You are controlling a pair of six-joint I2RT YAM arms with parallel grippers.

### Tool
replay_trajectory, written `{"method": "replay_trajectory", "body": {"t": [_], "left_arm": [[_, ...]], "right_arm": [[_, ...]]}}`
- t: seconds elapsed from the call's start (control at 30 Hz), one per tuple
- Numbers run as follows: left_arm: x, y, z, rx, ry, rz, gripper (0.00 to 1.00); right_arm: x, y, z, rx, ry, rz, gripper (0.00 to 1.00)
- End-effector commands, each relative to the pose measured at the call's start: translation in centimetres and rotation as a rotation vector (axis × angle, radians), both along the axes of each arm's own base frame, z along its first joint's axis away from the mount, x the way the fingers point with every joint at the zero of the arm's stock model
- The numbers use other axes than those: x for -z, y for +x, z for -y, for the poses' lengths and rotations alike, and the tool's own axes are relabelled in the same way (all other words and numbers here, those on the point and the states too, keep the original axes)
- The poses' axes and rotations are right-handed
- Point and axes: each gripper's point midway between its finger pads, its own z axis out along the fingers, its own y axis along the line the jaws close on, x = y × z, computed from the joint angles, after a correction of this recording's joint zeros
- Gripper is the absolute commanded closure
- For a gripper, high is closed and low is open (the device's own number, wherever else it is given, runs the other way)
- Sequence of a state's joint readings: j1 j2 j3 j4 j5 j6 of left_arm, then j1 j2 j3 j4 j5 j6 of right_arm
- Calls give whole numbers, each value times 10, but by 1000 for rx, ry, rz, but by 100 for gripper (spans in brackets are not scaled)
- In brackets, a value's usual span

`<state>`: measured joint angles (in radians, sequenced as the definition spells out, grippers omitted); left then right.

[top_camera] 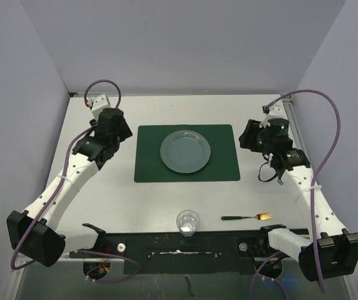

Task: Set the dinner table for one person
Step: Adjust the napkin at the center of the board.

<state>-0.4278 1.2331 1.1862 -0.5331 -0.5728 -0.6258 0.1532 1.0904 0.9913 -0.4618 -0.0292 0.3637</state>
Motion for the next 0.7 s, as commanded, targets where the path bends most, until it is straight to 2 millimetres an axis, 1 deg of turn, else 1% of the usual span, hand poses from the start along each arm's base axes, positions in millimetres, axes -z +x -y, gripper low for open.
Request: {"method": "replay_trajectory", "body": {"t": [0.0,0.03,0.07,0.1,0.13,0.17,0.2,0.23,0.3,0.4,0.47,0.53,0.57,0.63,0.67], "left_arm": [[65,-2,35,146,-73,-172,50],[85,-4,45,183,-102,-216,51],[105,-6,55,218,-137,-261,54],[122,-8,64,248,-172,-298,58],[135,-11,74,279,-211,-327,62],[147,-14,82,313,-243,-352,66],[148,-14,88,336,-270,-351,68],[145,-12,90,347,-286,-340,68],[132,-3,82,320,-276,-304,68],[108,8,59,269,-238,-264,69],[91,12,52,263,-213,-235,71],[81,10,55,300,-210,-225,72],[79,7,59,329,-216,-230,72],[76,0,74,415,-249,-246,74],[74,-6,87,483,-274,-252,75]], "right_arm": [[34,-4,-5,8,28,-48,51],[47,-5,-8,1,49,-60,56],[61,-7,-12,-6,70,-73,65],[71,-7,-15,-13,86,-80,76],[81,-9,-18,-14,98,-99,86],[89,-10,-18,-12,100,-116,92],[93,-11,-18,-10,99,-127,95],[95,-12,-16,-6,90,-139,96],[90,-12,-13,2,71,-133,96],[72,-10,-6,27,50,-88,95],[61,-12,-4,31,45,-70,91],[55,-17,-3,30,37,-82,86],[54,-19,-2,28,29,-100,85],[53,-26,0,31,13,-137,82],[51,-29,0,31,5,-146,81]]}}
